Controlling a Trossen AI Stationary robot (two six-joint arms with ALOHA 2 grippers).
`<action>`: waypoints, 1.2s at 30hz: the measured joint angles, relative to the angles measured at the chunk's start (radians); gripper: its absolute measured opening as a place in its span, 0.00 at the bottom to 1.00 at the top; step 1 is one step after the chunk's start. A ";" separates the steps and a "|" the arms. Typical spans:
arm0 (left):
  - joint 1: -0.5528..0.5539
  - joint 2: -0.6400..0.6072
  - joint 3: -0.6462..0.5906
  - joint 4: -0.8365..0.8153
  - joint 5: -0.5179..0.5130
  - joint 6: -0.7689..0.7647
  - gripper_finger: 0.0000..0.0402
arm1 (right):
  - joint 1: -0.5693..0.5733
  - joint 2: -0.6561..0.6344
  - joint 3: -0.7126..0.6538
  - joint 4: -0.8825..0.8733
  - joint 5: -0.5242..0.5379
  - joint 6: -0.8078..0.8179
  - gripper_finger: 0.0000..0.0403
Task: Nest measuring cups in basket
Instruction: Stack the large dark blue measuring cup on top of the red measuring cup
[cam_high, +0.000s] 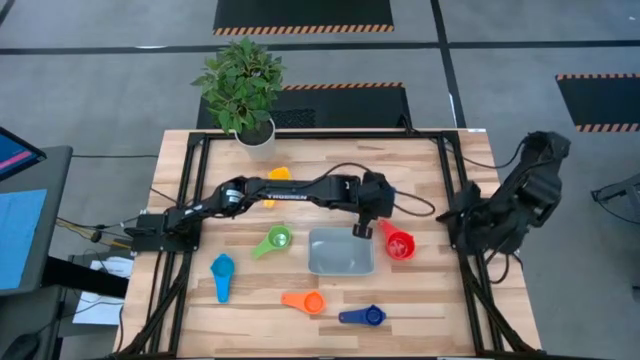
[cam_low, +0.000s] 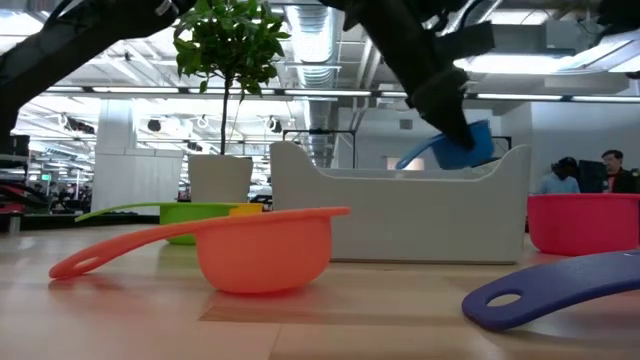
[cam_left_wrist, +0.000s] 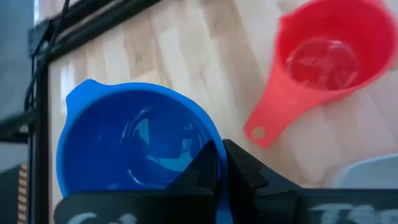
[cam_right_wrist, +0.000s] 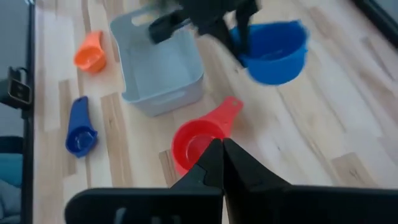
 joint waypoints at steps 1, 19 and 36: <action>-0.009 0.000 0.000 0.011 0.001 0.010 0.00 | 0.000 -0.007 0.007 -0.005 0.004 -0.001 0.04; -0.108 0.000 0.000 0.178 0.147 0.031 0.00 | 0.000 -0.039 0.011 0.002 0.001 -0.034 0.05; -0.126 0.005 -0.056 0.267 0.173 -0.012 0.00 | 0.000 -0.039 0.011 0.009 -0.006 -0.033 0.08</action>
